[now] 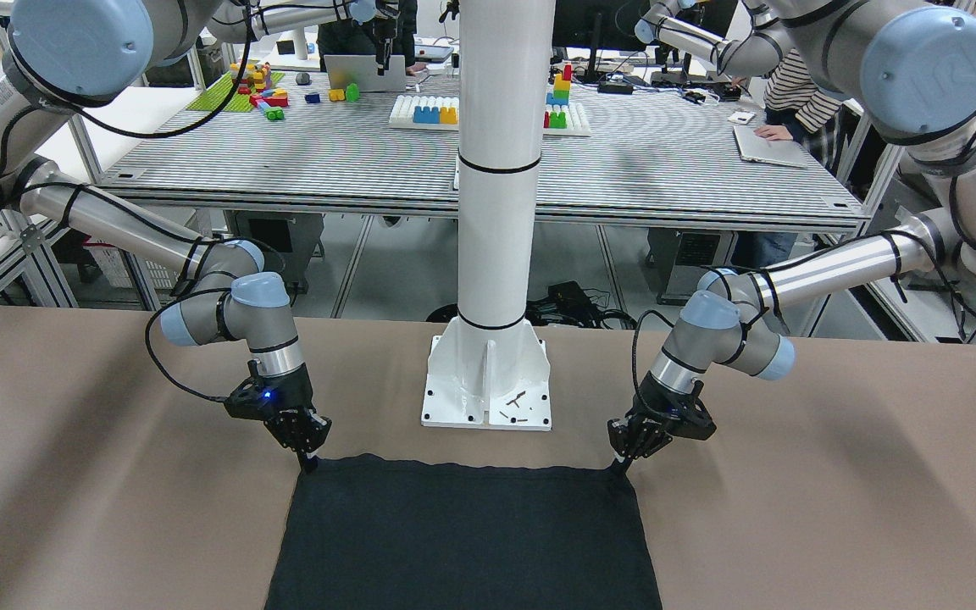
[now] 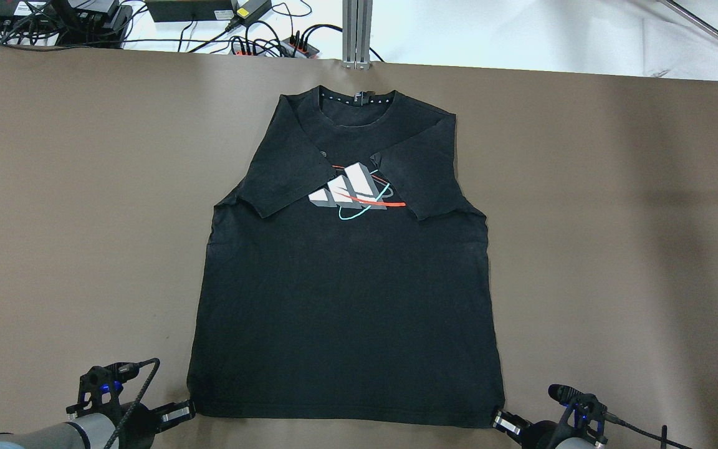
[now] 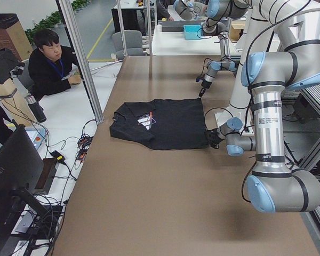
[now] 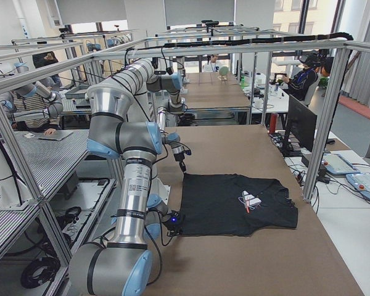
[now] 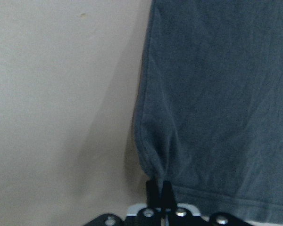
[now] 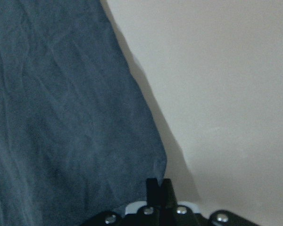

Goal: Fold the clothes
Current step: 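Move both grippers to the hem corners nearest the robot and grasp, then lift the hem with both grippers and fold it toward the collar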

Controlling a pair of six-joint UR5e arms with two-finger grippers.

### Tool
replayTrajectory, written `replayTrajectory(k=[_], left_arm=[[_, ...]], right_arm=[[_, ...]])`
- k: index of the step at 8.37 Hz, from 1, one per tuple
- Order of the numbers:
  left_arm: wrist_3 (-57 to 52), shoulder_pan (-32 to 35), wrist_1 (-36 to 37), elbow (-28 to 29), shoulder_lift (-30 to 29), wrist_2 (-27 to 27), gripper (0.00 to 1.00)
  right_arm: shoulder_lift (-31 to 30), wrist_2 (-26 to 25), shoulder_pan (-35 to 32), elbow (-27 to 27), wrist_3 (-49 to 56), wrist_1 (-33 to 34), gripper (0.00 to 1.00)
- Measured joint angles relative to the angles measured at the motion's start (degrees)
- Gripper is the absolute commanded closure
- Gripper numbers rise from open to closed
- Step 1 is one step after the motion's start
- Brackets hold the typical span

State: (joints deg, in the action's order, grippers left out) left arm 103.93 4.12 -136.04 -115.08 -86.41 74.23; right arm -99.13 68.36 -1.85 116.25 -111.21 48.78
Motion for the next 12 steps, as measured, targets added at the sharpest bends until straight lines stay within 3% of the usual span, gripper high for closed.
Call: replayTrajectory(k=[3,4,6,9,10,12], left_arm=[[-0.3,1.27,1.57,-6.64,1.25,1.0,1.0],[-0.49,3.86,4.22,-9.86,1.08,4.06,1.0],[-2.58,14.93,15.65,-15.62,-3.92,16.59,1.0],[-12.35,31.79,36.86,-17.34,-19.89,39.3,1.0],[-13.73,34.2,39.84,-18.56,-21.26,45.88,1.0],[-14.53,33.99,41.58,-25.89,-17.22,56.15,1.0]], right_arm=[[-0.34,0.97,-0.61,5.34,3.74,0.45,1.0],[-0.35,1.99,-1.95,8.44,6.92,1.31,1.0],[0.7,8.14,-9.2,14.67,16.36,5.19,1.0],[10.0,28.9,-25.83,17.92,28.64,18.16,1.0],[11.03,37.82,-28.19,19.68,31.13,21.68,1.0],[7.54,52.91,-26.43,25.82,33.18,24.14,1.0]])
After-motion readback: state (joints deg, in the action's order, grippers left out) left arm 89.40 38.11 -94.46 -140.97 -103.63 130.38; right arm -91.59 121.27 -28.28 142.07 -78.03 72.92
